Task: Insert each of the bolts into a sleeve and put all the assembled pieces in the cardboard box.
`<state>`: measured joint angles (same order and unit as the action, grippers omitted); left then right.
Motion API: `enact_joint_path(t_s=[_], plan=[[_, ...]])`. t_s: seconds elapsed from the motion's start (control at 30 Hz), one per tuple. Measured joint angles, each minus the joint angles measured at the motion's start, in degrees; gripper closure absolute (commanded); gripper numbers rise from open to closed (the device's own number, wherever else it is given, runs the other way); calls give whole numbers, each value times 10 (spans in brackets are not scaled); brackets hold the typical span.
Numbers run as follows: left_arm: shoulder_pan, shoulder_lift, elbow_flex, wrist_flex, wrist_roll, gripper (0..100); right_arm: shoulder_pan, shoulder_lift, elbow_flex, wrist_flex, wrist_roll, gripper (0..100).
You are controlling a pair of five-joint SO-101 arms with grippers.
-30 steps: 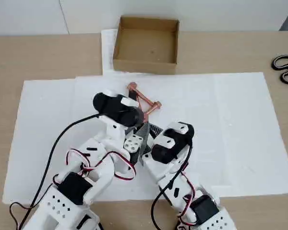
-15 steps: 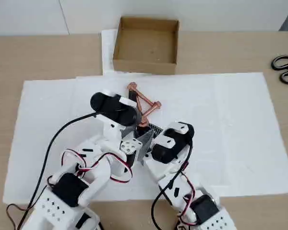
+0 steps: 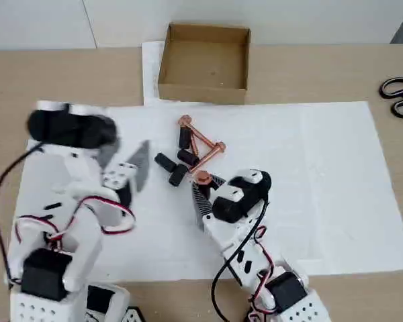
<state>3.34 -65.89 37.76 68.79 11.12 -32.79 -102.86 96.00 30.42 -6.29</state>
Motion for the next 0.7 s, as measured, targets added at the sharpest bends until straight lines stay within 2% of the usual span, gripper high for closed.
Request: enact_joint_path(t_s=[0.1, 0.2, 0.33, 0.47, 0.7], plan=[[-91, 0, 37, 11, 4, 841, 62, 0, -4, 29, 35, 995], [-149, 0, 85, 11, 2, 841, 100, 0, -39, 52, 86, 995], [-178, 0, 126, 11, 2, 841, 124, 9, -127, 62, 149, 995], [-186, 0, 130, 11, 2, 841, 129, 86, -209, 36, 185, 995], [-187, 0, 130, 11, 2, 841, 160, 425, -444, -91, 189, 995]])
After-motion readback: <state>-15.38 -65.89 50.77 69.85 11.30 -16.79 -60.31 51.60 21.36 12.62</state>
